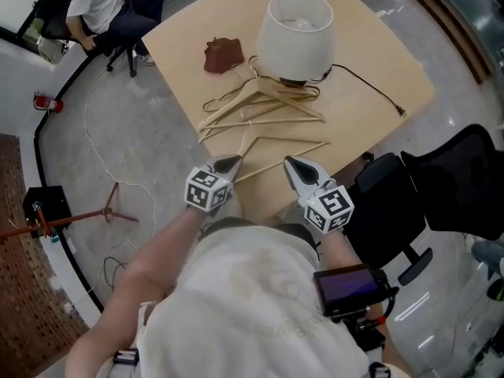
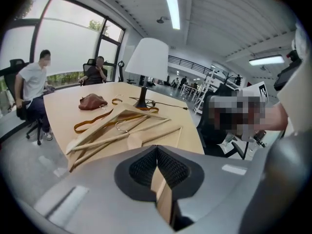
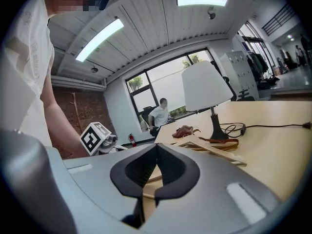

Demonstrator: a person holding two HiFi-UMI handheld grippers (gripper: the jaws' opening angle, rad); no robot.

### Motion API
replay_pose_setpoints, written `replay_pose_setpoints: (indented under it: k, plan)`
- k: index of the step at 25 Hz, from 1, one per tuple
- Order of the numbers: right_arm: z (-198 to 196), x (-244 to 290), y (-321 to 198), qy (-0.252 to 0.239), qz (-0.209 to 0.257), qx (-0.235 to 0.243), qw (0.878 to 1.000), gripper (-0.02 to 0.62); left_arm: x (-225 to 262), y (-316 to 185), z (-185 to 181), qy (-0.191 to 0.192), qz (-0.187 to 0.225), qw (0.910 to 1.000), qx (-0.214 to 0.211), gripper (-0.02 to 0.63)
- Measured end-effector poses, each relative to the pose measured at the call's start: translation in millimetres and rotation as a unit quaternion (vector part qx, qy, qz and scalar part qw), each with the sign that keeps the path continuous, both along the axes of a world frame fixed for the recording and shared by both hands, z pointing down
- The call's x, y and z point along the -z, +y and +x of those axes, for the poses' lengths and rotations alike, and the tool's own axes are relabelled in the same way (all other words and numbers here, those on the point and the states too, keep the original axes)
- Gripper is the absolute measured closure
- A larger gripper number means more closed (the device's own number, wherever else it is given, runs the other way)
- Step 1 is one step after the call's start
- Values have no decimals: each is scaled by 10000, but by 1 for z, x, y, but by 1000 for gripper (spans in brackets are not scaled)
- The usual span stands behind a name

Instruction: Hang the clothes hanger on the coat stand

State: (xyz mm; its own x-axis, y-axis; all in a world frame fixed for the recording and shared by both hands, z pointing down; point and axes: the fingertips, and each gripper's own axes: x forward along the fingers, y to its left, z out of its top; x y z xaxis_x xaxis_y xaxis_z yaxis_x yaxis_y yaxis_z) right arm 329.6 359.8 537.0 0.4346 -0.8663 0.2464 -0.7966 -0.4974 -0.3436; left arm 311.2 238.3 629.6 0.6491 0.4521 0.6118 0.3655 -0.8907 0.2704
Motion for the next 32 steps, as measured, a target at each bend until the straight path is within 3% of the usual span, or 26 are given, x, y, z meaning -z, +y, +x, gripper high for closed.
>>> replay_pose_setpoints:
  k: [4, 9, 13, 18, 20, 21, 26, 32]
  plan:
    - [1, -14, -2, -261, 76, 249, 9993, 581, -32, -8, 0, -530, 187, 9979, 322, 598]
    - [5, -24, 11, -444, 202, 286, 9984, 581, -73, -11, 12, -1202, 835, 9890, 220, 474]
    - [21, -44, 40, -600, 188, 149, 9979, 581, -105, -6, 36, -1562, 1361, 9783, 59, 437]
    - [35, -49, 59, -717, 213, -225, 9969, 581, -128, -18, 36, -2136, 1559, 9644, 45, 439]
    - [36, -48, 63, -738, 238, -319, 9965, 581, -127, -21, 34, -2276, 1708, 9586, 75, 454]
    - [36, -48, 64, -743, 251, -346, 9963, 581, -126, -22, 33, -2332, 1792, 9557, 82, 494]
    - [39, -46, 62, -735, 332, -369, 9961, 581, -109, -22, 37, -2214, 2394, 9453, -32, 508]
    - [42, -41, 60, -690, 400, -315, 9963, 581, -80, -13, 26, -1528, 2713, 9502, 130, 509]
